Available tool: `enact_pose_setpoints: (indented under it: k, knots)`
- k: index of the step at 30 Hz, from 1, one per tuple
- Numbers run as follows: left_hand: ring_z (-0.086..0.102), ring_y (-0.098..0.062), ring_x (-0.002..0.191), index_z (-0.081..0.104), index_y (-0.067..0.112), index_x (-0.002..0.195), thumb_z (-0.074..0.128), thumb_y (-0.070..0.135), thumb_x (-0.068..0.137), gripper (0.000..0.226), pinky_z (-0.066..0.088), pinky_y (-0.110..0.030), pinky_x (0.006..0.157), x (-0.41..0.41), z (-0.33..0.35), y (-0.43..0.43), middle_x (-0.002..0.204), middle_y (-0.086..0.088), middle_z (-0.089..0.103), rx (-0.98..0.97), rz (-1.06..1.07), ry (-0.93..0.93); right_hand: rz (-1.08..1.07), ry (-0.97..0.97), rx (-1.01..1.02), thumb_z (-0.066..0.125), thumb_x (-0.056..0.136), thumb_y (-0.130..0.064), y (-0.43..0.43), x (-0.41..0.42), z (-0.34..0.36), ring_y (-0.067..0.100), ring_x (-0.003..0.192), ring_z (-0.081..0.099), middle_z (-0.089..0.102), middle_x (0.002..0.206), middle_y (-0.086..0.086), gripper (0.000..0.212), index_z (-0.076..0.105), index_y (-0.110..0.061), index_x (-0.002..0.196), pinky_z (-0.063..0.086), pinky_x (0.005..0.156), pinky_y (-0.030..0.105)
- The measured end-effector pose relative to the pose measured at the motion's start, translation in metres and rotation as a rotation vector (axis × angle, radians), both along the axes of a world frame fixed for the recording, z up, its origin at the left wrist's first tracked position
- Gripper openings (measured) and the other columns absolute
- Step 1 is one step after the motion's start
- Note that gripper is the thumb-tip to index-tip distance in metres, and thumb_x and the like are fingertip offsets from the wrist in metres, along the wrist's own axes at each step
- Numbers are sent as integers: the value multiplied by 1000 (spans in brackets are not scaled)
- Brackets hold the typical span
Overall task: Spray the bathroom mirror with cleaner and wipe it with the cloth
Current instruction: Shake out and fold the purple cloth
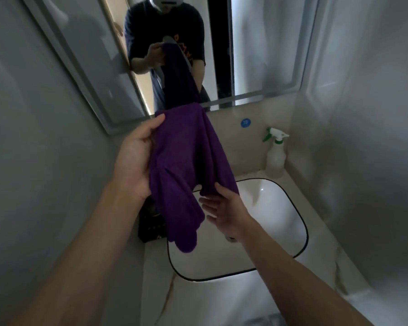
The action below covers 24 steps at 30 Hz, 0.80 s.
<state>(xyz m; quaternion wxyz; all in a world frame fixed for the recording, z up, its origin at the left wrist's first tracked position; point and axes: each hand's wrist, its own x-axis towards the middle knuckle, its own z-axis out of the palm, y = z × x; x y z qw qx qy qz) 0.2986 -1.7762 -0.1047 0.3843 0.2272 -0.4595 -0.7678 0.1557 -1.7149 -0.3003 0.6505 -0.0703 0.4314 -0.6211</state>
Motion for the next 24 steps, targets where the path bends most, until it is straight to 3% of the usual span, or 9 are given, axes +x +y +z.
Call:
enact_pose_setpoints:
  k: [3,5,8,10,12,16,19,21,24]
  knots:
    - [78,-15,84,85,15,83,56,24,100,35,61,-26,69,9,4,1,92,-2,80,1,60,4,59,-145,-104,69,86,-49,-6,20,14,36,136,50,62,131,14,68,61,-7,139,26,123,52]
    - [78,-17,87,85,12,87,57,24,99,32,61,-27,69,12,6,1,96,-5,80,6,102,4,97,-230,-191,68,92,-44,-11,33,25,35,131,56,63,141,15,56,65,-11,137,35,119,53]
    - [77,-19,91,85,12,92,56,27,98,33,62,-30,71,15,5,-1,101,-7,80,-2,124,-41,131,-140,-211,74,82,-27,-16,35,44,30,97,76,77,115,15,31,82,-12,107,61,90,45]
    - [75,-25,102,81,9,106,55,30,98,34,61,-36,84,19,-1,-1,112,-11,77,-7,152,-67,121,-72,-173,73,77,-23,-14,20,53,29,87,77,79,103,14,31,82,-9,104,63,76,40]
    - [72,-25,109,76,12,114,54,31,99,33,57,-39,93,22,-10,-3,119,-11,75,-59,203,-96,106,-13,-175,69,88,-21,-8,-5,60,30,98,76,77,113,15,34,74,-7,119,62,76,39]
    - [74,-14,94,83,28,93,58,43,94,29,57,-31,84,23,-22,-8,103,-1,78,-180,331,-206,15,115,-224,70,88,-17,1,-67,78,35,115,70,71,126,20,44,65,1,128,58,90,43]
    - [75,-14,95,83,32,88,58,39,100,29,56,-28,80,18,-31,-13,99,2,80,-234,420,-347,-72,211,-242,69,90,-5,2,-107,96,40,104,67,70,110,22,4,66,-7,91,54,90,48]
    - [75,-9,86,82,34,77,56,32,102,36,56,-18,68,15,-37,-17,87,7,80,-295,497,-440,-158,255,-248,66,88,6,-1,-132,105,32,92,68,68,102,15,23,61,-14,80,58,79,44]
    - [73,-8,78,79,28,73,58,30,102,36,55,-17,69,7,-43,-17,83,5,78,-452,536,-554,-166,435,-317,63,87,13,-2,-160,125,32,106,68,67,120,15,32,75,-13,102,60,86,43]
